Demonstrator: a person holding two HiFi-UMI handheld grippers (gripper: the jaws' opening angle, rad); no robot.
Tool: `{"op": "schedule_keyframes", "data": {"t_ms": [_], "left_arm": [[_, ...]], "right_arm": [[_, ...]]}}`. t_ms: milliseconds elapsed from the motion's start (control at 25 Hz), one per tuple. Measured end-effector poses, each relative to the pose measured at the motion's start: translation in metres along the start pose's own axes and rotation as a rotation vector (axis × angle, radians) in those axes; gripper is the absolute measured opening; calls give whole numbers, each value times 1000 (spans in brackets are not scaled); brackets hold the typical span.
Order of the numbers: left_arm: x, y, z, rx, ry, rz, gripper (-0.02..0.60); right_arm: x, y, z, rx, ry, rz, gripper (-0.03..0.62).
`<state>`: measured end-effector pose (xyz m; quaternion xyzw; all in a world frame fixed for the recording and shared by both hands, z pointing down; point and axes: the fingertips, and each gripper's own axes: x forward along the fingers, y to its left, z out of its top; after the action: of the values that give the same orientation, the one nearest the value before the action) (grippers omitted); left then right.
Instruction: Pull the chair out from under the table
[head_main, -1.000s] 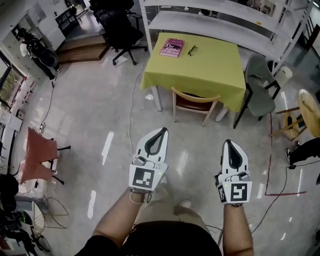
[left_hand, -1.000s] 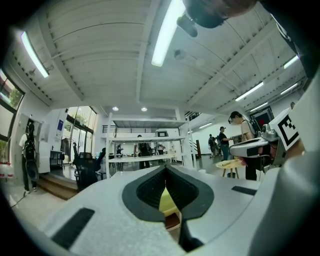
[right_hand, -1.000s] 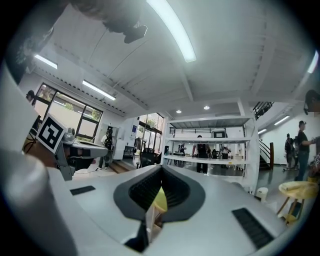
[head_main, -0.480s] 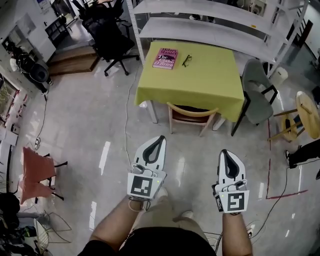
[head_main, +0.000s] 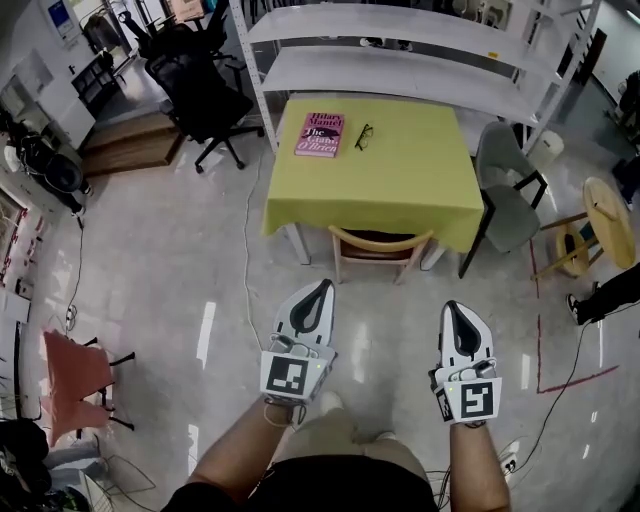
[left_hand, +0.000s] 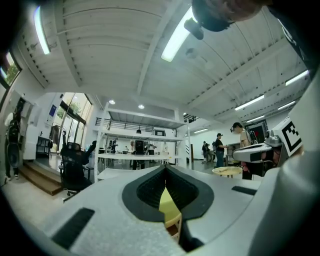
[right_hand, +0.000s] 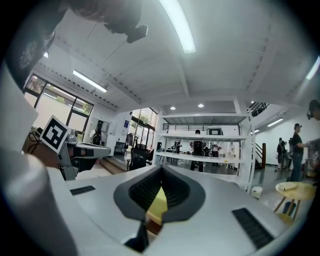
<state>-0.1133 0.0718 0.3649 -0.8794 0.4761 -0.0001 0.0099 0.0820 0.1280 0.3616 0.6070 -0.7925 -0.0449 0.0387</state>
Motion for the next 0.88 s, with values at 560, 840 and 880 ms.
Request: {"op": "schedule_keyframes", "data": {"t_ms": [560,840,880], "left_arm": [[40,26,-7,-26,-10,-52,8],[72,36,2,-10,-16,-28,8],[78,39,3,-9,-17,-24,8]], "right_arm": [[37,-14,4,-18,9,-46,6],[71,-32,3,-29,-8,-27,6],[76,-35,3,-31,-11,-21,6]]}}
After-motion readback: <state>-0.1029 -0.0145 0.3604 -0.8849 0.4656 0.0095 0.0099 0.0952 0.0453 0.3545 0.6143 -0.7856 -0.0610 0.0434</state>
